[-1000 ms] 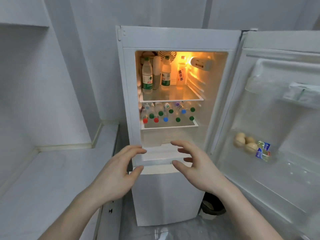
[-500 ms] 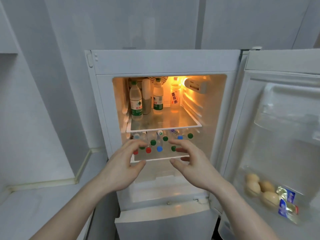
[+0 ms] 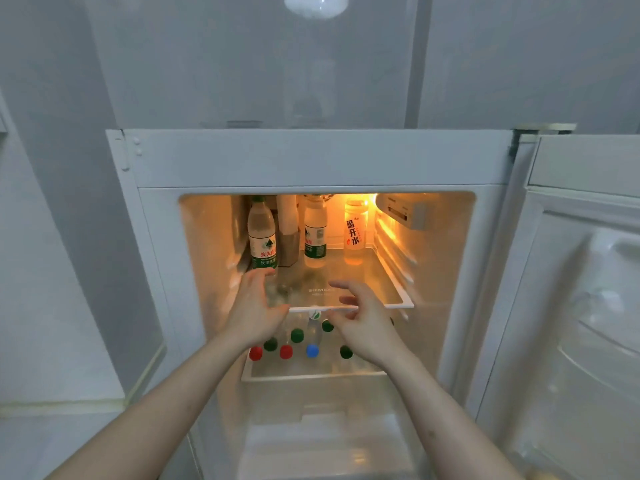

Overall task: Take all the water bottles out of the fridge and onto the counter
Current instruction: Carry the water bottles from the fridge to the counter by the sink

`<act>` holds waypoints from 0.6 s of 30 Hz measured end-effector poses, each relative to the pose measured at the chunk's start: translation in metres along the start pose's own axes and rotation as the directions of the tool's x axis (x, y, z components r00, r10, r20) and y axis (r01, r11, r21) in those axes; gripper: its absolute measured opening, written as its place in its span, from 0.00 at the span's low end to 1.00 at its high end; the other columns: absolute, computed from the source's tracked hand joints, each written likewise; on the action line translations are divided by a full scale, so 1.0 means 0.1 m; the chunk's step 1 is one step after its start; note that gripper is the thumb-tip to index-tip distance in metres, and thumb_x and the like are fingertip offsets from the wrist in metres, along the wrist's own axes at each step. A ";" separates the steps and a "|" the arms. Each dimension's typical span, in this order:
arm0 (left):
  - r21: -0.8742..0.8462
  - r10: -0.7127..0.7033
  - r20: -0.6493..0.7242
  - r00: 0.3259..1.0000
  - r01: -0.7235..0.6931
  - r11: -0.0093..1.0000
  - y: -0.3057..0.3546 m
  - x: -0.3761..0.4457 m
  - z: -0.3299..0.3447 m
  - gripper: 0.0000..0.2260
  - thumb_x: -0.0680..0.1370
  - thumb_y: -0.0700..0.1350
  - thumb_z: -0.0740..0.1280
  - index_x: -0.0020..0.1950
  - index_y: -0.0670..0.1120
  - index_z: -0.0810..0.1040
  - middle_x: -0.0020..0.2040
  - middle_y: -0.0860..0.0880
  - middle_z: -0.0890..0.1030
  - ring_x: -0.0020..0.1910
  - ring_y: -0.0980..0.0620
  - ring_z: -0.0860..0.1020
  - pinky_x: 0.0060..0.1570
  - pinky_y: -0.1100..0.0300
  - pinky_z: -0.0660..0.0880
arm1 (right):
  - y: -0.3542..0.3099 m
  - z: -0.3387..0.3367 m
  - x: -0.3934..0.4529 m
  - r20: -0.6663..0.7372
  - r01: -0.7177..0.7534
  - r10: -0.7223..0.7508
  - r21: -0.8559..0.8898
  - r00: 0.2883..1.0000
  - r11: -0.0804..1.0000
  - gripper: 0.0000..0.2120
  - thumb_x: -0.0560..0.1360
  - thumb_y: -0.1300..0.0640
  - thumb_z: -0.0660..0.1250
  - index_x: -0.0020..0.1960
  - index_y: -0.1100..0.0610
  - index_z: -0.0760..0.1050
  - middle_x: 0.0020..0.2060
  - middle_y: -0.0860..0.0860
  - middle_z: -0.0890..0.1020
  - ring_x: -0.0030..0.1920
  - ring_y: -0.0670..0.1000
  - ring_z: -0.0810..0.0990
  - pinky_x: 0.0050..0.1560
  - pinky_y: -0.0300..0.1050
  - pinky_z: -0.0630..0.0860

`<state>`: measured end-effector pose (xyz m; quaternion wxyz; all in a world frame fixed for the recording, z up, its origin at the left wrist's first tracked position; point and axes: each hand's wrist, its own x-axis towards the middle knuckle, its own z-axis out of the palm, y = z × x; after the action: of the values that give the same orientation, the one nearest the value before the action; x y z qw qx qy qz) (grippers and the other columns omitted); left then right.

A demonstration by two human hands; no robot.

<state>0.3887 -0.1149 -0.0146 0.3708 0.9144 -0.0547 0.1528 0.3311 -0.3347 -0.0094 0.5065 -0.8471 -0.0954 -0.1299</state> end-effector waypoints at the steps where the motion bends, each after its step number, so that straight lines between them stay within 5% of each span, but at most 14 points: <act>1: -0.010 -0.034 -0.015 0.999 0.034 0.999 -0.02 0.13 0.06 0.36 0.75 0.46 0.75 0.79 0.49 0.61 0.79 0.48 0.61 0.75 0.47 0.66 0.75 0.49 0.68 | 0.04 0.01 0.09 -0.008 -0.006 0.006 -0.003 1.000 1.000 0.22 0.79 0.55 0.72 0.69 0.39 0.73 0.68 0.40 0.73 0.66 0.44 0.76 0.65 0.46 0.79; 11: -0.047 -0.236 -0.178 0.955 0.232 0.972 -0.32 0.98 0.50 0.45 0.74 0.48 0.76 0.82 0.48 0.50 0.81 0.44 0.60 0.79 0.41 0.62 0.76 0.41 0.65 | 0.33 0.16 0.83 -0.071 -0.112 0.109 -0.036 0.992 0.993 0.26 0.79 0.59 0.72 0.72 0.42 0.71 0.73 0.44 0.71 0.71 0.49 0.73 0.68 0.48 0.76; 18: -0.017 -0.221 -0.228 0.948 0.223 0.975 -0.49 1.07 0.62 0.45 0.77 0.50 0.74 0.83 0.50 0.46 0.81 0.44 0.62 0.78 0.41 0.65 0.73 0.42 0.69 | 0.52 0.39 1.30 -0.138 -0.184 0.172 -0.073 0.975 0.980 0.29 0.79 0.57 0.73 0.76 0.46 0.67 0.75 0.48 0.71 0.74 0.53 0.72 0.74 0.55 0.74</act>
<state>0.5153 -0.1211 -0.0547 0.3855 0.8927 0.0921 0.2143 0.4748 -0.3208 -0.0289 0.4844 -0.8628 0.0201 -0.1433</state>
